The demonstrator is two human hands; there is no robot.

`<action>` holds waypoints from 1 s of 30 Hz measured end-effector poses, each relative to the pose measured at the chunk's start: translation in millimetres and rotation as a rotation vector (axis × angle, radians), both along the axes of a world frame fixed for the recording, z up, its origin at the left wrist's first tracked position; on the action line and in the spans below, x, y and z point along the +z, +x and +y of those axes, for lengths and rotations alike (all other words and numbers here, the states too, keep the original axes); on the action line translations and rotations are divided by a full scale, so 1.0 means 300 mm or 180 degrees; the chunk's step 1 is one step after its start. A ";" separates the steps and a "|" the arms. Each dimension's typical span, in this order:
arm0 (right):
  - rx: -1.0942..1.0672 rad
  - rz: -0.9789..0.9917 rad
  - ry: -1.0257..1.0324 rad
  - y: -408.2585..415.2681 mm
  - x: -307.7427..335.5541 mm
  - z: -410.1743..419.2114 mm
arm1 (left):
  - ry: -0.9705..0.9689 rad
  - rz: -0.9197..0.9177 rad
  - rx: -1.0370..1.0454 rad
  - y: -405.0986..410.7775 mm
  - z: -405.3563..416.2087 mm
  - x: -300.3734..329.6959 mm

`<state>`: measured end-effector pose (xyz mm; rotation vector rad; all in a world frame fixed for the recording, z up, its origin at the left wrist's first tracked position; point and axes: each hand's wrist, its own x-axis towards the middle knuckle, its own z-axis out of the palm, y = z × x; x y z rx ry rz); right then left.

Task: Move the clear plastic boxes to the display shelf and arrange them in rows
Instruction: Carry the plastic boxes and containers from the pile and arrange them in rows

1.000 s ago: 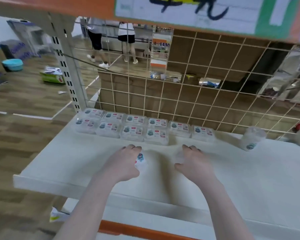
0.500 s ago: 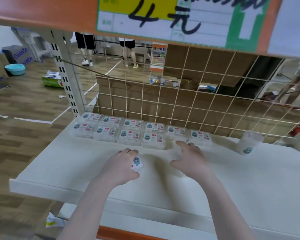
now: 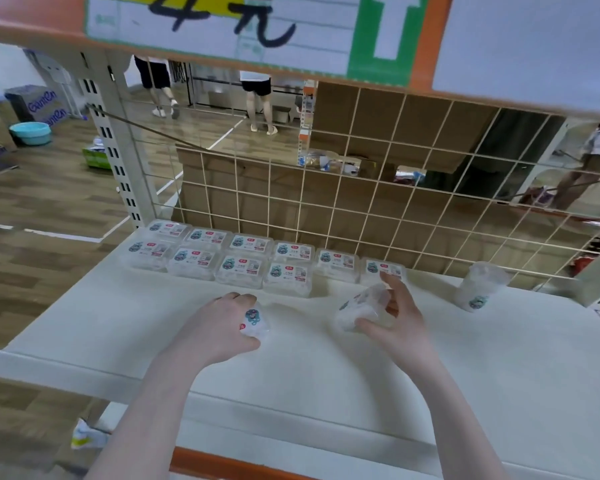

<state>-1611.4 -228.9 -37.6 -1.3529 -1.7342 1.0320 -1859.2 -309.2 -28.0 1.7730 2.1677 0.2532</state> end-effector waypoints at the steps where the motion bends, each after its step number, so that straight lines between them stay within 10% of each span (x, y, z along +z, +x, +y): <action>1: 0.0032 -0.0138 0.0031 0.018 -0.004 -0.001 | 0.0002 0.0010 0.0008 0.000 0.001 0.000; 9: 0.0198 -0.1631 0.0186 0.079 -0.064 0.039 | 0.0006 -0.0047 0.0068 0.025 0.008 -0.001; 30: 0.0706 -0.2335 0.0988 -0.077 -0.001 0.123 | 0.0050 -0.0023 0.0143 0.004 -0.022 0.002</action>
